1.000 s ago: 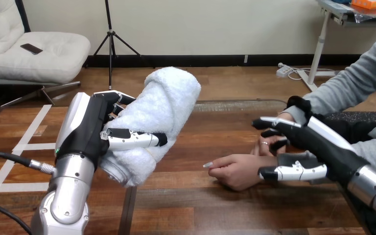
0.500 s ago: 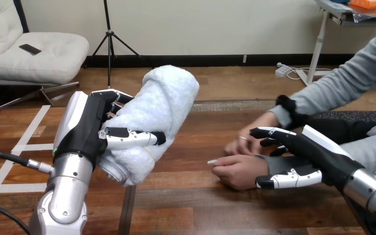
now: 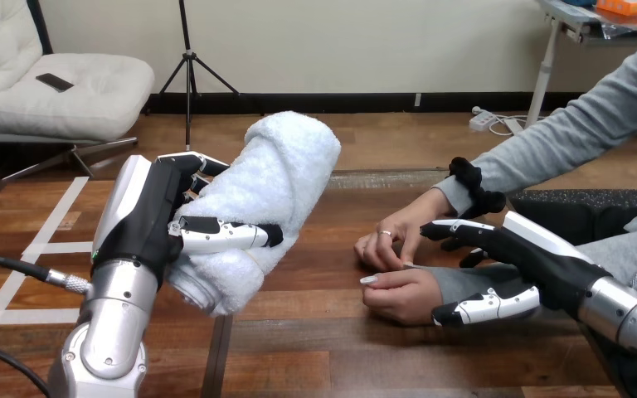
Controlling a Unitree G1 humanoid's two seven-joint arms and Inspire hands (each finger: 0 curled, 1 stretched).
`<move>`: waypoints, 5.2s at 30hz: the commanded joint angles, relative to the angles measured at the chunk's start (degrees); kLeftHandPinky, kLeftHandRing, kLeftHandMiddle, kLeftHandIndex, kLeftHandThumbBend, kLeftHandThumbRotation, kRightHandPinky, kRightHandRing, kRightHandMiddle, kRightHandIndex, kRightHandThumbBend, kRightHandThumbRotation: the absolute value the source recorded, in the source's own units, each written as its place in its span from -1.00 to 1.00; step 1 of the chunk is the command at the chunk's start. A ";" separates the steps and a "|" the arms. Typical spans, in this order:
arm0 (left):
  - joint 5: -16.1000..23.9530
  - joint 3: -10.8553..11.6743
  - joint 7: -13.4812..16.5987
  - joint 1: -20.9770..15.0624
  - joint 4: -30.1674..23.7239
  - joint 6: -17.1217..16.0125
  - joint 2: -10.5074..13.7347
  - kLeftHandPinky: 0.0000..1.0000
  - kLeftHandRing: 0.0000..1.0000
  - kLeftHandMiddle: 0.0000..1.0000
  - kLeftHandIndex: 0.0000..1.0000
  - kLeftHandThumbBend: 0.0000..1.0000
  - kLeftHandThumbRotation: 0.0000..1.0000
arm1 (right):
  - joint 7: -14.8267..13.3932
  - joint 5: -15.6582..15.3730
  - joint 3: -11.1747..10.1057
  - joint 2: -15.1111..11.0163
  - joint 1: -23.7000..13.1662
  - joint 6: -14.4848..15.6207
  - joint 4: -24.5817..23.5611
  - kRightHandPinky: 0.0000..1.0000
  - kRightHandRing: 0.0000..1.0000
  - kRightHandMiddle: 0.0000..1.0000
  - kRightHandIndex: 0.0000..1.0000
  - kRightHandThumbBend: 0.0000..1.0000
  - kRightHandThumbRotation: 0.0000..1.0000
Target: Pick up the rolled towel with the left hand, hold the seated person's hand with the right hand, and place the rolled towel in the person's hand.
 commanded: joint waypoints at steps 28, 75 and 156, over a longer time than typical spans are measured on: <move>0.18 1.43 0.30 -1.73 -3.69 -1.96 1.07 -0.47 -0.32 -0.19 -0.13 0.26 -1.00 | -3.59 -3.52 2.94 -4.28 -9.90 -1.62 6.51 0.44 0.66 0.72 0.69 1.00 -0.24; -0.68 2.13 0.37 -1.70 -2.34 -3.59 1.17 -0.47 -0.33 -0.20 -0.13 0.25 -1.00 | -8.02 -9.91 7.58 -4.36 -15.12 0.01 13.40 0.34 0.59 0.70 0.69 1.00 -0.36; -0.20 2.46 1.15 0.29 -2.78 -3.71 2.35 -0.50 -0.35 -0.22 -0.13 0.29 -1.00 | -13.77 -18.11 17.78 -2.35 -21.64 3.85 20.33 0.14 0.26 0.34 0.33 1.00 -0.67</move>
